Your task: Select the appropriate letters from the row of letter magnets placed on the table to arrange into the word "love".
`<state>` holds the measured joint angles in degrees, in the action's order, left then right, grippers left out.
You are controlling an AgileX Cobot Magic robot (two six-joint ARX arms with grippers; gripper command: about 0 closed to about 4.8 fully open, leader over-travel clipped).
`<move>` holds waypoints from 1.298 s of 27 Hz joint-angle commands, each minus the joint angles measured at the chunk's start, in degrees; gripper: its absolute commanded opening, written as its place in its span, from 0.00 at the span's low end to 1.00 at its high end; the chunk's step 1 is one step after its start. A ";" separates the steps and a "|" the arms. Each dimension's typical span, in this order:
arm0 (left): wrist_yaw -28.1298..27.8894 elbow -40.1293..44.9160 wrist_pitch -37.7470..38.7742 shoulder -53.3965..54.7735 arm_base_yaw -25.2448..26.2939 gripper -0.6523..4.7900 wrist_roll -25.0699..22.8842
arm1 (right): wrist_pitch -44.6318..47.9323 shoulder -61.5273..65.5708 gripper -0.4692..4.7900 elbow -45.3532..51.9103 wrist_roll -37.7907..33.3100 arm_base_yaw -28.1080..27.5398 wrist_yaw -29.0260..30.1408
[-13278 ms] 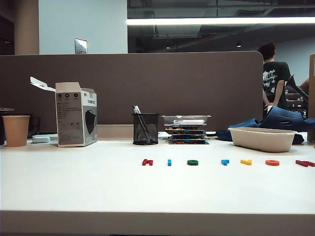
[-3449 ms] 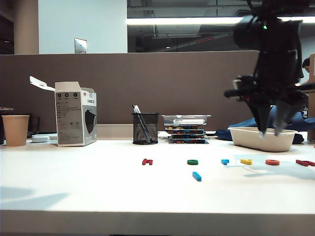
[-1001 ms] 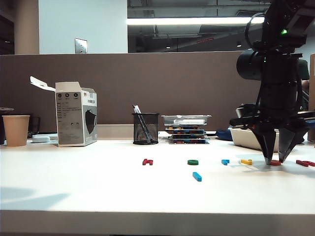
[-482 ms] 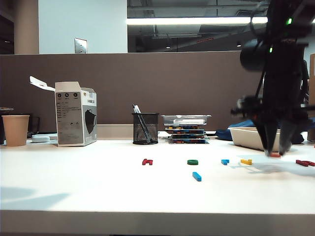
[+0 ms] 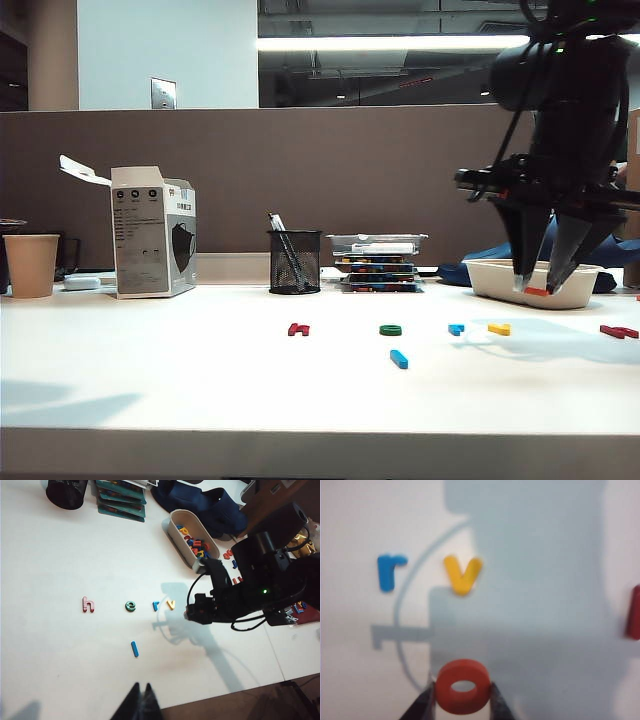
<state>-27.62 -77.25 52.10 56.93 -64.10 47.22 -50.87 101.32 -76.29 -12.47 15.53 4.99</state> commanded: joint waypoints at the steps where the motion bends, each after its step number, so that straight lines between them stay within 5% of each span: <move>1: -0.24 -0.24 -0.33 -0.13 -0.09 0.11 -0.26 | -0.96 -0.31 0.31 1.25 -1.73 2.93 -0.42; 12: -0.24 -0.24 -0.35 -0.13 -0.09 0.11 -0.26 | 8.41 -0.31 0.31 8.48 -11.76 14.53 -2.82; 33: -0.24 -0.24 -0.33 -0.13 -0.09 0.11 -0.26 | 7.02 0.04 0.32 10.40 -11.98 14.78 -3.56; 35: -0.24 -0.24 -0.33 -0.13 -0.09 0.11 -0.26 | 6.99 0.04 0.43 10.38 -11.98 14.78 -3.54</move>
<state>-27.62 -77.25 52.12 56.90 -64.10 47.22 -43.24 101.41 -66.06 -24.23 30.17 1.39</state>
